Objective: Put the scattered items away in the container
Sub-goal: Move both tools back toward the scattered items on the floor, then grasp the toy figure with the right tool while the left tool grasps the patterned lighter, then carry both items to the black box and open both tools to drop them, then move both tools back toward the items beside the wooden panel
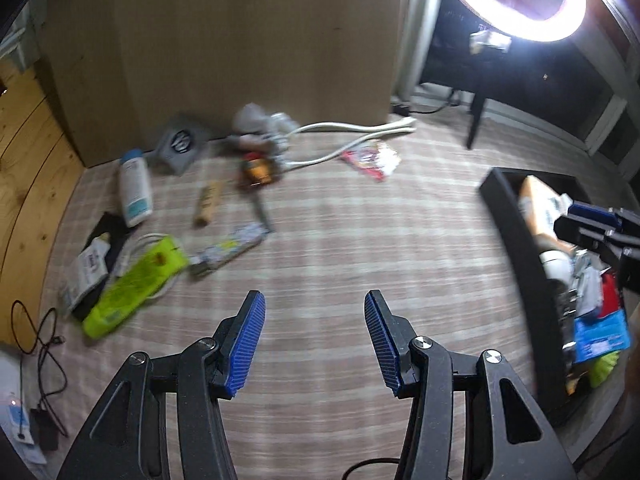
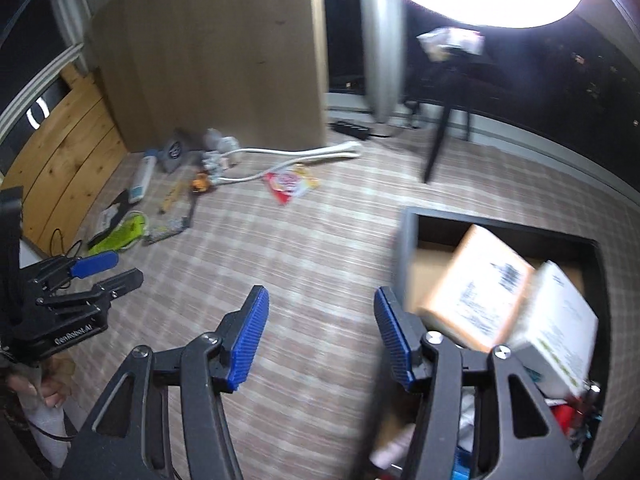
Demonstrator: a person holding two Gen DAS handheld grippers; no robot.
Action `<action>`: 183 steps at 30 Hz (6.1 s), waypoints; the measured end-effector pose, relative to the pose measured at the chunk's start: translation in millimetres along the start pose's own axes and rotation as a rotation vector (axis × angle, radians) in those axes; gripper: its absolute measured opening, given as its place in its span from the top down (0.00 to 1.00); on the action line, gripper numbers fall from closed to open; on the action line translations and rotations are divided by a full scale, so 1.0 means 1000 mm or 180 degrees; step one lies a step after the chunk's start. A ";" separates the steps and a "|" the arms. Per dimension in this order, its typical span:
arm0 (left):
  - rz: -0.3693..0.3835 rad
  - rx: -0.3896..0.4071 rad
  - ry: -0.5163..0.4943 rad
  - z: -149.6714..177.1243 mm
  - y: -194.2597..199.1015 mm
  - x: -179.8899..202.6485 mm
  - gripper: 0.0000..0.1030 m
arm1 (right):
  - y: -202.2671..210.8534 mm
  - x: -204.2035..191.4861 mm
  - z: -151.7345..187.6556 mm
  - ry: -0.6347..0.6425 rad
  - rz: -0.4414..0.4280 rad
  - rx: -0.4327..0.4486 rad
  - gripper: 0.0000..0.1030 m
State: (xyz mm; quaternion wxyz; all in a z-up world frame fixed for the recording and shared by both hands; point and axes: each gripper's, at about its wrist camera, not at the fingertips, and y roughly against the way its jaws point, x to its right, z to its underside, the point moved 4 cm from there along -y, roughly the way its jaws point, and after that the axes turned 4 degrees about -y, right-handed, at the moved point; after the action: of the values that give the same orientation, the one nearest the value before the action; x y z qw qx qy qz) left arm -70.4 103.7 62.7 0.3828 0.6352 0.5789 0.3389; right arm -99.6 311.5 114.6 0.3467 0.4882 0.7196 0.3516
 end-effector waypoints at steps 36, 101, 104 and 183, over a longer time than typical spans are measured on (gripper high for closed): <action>0.0170 -0.0269 -0.0616 -0.026 -0.116 -0.062 0.57 | -0.232 -0.174 -0.126 0.0154 -0.0235 -0.0789 0.69; 0.0351 0.0061 -0.0169 -0.020 -0.019 0.021 0.79 | -0.070 -0.012 -0.034 -0.0590 -0.0191 -0.0339 0.76; 0.0464 0.0124 -0.0314 -0.031 -0.009 0.056 0.79 | -0.038 0.018 -0.027 -0.0737 -0.0067 -0.0184 0.76; -0.0294 -0.0096 0.0293 -0.056 -0.056 -0.080 0.57 | -0.074 -0.068 -0.059 -0.0068 -0.0210 -0.0194 0.64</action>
State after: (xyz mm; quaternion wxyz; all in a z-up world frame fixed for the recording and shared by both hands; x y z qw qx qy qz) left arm -153.8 31.7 40.7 0.3804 0.5858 0.6194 0.3584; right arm -164.3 216.9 93.4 0.3806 0.4572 0.7205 0.3565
